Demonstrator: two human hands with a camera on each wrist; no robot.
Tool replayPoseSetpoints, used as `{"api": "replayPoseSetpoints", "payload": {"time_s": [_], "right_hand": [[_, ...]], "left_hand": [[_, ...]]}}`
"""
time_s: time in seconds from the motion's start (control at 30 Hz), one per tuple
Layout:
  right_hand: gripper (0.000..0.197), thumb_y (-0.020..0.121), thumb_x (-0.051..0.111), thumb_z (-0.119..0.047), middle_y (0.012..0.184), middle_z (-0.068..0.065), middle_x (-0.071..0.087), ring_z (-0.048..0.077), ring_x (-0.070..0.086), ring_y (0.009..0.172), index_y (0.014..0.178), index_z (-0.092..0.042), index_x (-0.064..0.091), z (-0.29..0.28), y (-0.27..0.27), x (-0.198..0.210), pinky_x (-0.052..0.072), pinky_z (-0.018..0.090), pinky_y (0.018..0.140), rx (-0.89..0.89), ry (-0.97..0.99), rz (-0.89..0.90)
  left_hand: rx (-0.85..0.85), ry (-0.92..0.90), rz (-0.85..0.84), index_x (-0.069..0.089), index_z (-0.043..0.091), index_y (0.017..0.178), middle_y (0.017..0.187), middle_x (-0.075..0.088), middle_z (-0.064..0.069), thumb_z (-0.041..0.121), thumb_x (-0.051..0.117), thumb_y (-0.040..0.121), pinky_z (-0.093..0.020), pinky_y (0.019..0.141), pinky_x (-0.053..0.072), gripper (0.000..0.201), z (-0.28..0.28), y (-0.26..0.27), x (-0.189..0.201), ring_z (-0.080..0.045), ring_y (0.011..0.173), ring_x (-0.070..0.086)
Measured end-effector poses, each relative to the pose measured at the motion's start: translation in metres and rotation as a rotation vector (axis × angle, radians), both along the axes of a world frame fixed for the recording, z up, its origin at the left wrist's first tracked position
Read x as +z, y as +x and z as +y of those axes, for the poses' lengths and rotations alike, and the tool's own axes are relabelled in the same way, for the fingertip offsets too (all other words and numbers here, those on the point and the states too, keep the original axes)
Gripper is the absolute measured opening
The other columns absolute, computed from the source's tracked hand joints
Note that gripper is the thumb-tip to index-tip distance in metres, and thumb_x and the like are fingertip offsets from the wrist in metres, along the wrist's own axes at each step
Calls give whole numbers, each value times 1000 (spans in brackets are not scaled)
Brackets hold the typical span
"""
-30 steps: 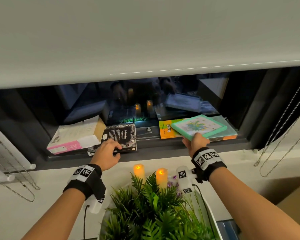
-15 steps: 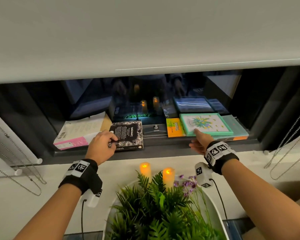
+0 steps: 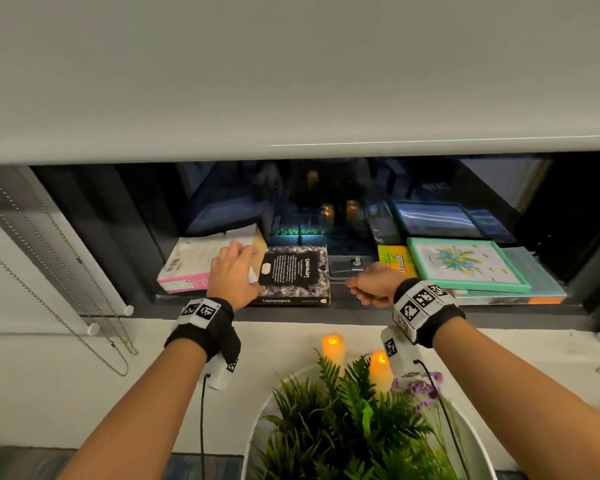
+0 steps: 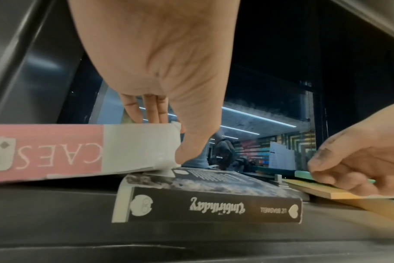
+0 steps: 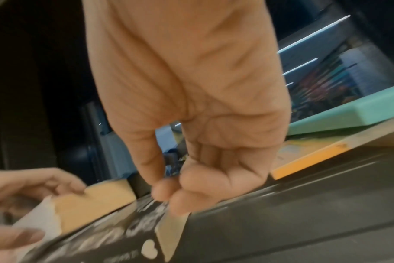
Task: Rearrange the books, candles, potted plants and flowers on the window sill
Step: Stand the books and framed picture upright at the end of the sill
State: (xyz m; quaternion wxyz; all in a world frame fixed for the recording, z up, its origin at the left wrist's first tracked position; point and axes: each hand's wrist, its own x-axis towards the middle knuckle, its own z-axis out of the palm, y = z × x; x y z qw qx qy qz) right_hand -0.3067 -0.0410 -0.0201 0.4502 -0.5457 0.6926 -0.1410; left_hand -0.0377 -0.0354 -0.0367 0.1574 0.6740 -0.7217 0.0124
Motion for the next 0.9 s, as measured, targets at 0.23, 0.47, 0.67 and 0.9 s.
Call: {"api": "replayPoseSetpoints", "payload": {"time_s": [0.23, 0.47, 0.67, 0.9], "right_hand": [[38, 88, 60, -43, 101, 9, 62, 23, 67, 80, 104, -10, 51, -20, 57, -36, 57, 28, 59, 15, -34, 116], [46, 77, 76, -39, 84, 9, 64, 18, 64, 61, 99, -8, 51, -28, 71, -53, 59, 31, 61, -239, 59, -254], [31, 82, 72, -27, 74, 8, 62, 14, 61, 46, 93, -5, 53, -26, 75, -13, 49, 19, 37, -307, -27, -461], [35, 93, 57, -21, 108, 25, 61, 31, 70, 55, 117, -15, 32, -21, 108, 27, 55, 30, 41, -193, -144, -569]], "left_hand": [[1, 95, -163, 34, 33, 140, 140, 31, -7, 9, 67, 76, -47, 106, 32, 77, -6, 20, -6, -30, 129, 35], [-47, 115, -317, 17, 33, 145, 155, 16, -15, -10, 61, 76, -58, 112, 24, 92, -19, 32, -17, -37, 143, 18], [-83, -48, 10, 27, 30, 146, 150, 35, -4, 4, 67, 76, -47, 109, 35, 84, -19, 51, -1, -26, 136, 37], [70, -373, 808, 47, 25, 123, 105, 63, 3, 8, 73, 73, -28, 86, 50, 59, -9, 95, 43, -11, 94, 61]]}}
